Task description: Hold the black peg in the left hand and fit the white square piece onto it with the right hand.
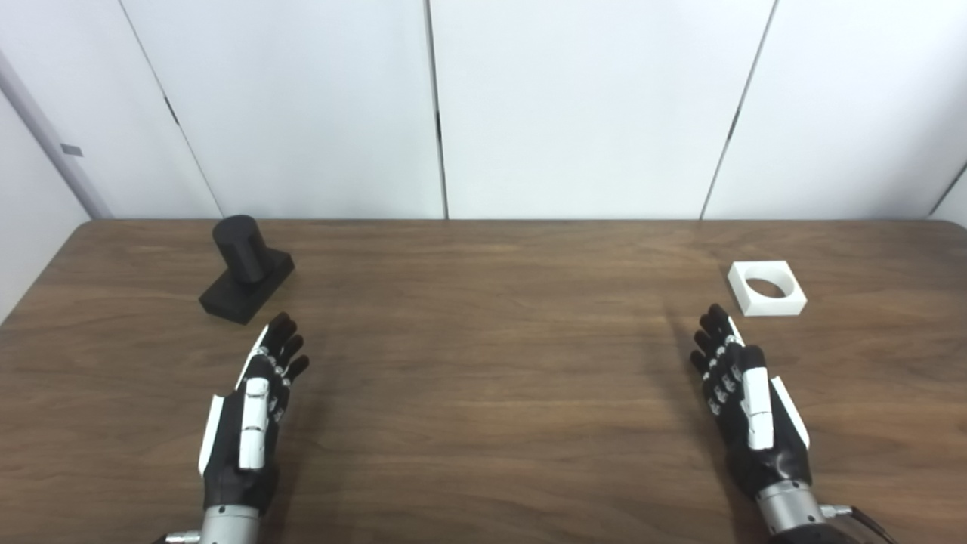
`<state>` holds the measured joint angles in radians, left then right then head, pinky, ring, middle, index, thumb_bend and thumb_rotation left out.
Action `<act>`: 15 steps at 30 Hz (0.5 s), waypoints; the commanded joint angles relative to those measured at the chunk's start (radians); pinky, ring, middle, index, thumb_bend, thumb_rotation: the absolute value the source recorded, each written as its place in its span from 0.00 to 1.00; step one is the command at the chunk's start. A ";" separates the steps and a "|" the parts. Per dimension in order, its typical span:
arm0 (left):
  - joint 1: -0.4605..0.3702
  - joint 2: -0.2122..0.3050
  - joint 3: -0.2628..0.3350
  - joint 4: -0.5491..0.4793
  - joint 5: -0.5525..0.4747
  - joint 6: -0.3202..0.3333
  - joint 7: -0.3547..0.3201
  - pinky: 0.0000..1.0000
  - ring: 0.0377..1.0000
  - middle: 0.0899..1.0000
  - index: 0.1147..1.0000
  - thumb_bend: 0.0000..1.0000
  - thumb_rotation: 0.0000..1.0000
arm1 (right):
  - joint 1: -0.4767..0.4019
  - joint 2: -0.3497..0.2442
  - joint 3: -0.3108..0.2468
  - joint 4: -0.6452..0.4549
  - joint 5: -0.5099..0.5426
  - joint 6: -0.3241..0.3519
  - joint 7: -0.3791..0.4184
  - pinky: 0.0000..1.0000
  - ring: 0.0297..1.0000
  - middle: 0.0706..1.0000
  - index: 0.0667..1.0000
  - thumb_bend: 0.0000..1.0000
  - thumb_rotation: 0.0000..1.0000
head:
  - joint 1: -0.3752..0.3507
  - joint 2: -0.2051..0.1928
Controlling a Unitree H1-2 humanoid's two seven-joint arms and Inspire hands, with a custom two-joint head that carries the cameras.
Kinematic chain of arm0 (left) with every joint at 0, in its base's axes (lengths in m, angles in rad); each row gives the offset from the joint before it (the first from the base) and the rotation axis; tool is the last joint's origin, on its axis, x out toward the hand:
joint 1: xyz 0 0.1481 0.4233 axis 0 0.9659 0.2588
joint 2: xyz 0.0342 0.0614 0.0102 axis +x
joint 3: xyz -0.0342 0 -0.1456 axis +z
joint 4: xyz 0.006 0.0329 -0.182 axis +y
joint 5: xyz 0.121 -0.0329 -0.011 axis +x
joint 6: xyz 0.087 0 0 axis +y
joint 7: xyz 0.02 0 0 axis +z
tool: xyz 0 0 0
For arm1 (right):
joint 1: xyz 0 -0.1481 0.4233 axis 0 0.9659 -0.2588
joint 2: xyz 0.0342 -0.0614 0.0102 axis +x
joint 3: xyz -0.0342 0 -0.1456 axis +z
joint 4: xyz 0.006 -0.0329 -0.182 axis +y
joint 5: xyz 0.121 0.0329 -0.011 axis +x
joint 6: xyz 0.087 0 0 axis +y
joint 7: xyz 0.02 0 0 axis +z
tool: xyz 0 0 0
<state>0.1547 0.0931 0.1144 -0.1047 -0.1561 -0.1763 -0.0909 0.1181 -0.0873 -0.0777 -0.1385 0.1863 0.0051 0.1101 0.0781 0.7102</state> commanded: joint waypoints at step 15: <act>0.062 -0.086 -0.072 0.049 0.073 -0.020 0.043 0.92 0.96 0.96 0.94 0.60 0.93 | 0.028 -0.048 -0.038 0.025 0.050 -0.036 0.052 1.00 1.00 1.00 1.00 0.54 1.00 | 0.237 -0.113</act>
<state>0.1571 0.0710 0.0709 -0.1105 -0.0890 -0.1754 -0.0597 0.1259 -0.1116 -0.1104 -0.1326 0.2205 -0.0043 0.1397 0.3144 0.5968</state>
